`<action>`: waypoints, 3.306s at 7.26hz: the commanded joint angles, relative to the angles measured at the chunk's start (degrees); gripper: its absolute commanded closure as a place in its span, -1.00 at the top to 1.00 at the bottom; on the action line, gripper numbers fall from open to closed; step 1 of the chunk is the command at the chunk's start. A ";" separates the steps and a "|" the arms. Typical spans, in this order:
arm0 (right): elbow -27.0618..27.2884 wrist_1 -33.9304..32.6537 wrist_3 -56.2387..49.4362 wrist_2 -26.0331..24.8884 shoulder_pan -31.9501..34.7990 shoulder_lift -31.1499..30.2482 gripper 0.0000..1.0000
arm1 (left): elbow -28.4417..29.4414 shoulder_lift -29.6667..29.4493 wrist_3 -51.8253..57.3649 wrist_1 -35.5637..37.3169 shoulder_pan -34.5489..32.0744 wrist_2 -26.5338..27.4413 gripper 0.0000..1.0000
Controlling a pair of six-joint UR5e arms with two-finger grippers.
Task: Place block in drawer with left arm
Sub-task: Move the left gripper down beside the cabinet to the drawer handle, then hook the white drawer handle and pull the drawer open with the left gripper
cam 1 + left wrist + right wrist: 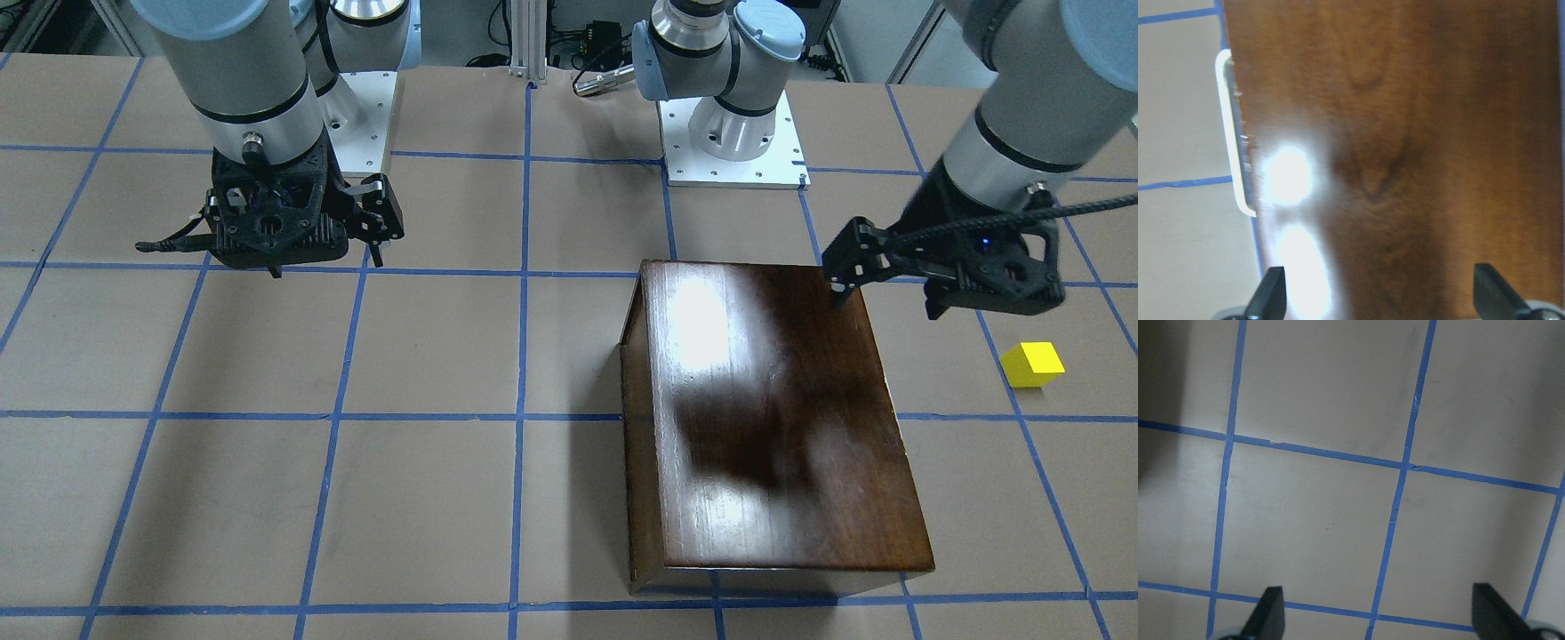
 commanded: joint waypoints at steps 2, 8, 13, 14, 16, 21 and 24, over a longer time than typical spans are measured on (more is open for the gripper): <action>0.00 0.00 -0.06 0.00 0.00 0.00 1.00 | 0.03 -4.62 5.21 4.68 8.24 0.04 1.00; 0.00 0.00 -0.06 0.00 0.00 0.00 1.00 | -1.38 -9.20 14.16 3.92 16.96 -12.04 1.00; 0.00 0.00 -0.06 0.00 0.00 0.00 1.00 | -4.10 -13.42 14.18 1.63 20.93 -21.41 1.00; 0.00 0.00 -0.06 0.00 0.00 0.00 1.00 | -4.19 -14.03 14.01 1.45 20.93 -21.49 1.00; 0.00 0.00 0.03 0.00 0.00 0.00 1.00 | -4.72 -15.00 14.27 1.36 20.85 -21.49 1.00; 0.00 0.00 -0.06 0.00 0.00 0.00 1.00 | -5.69 -15.97 14.27 1.54 20.14 -23.76 1.00; 0.00 0.00 0.03 0.00 0.00 0.00 1.00 | -5.77 -16.15 14.53 1.54 20.14 -24.04 1.00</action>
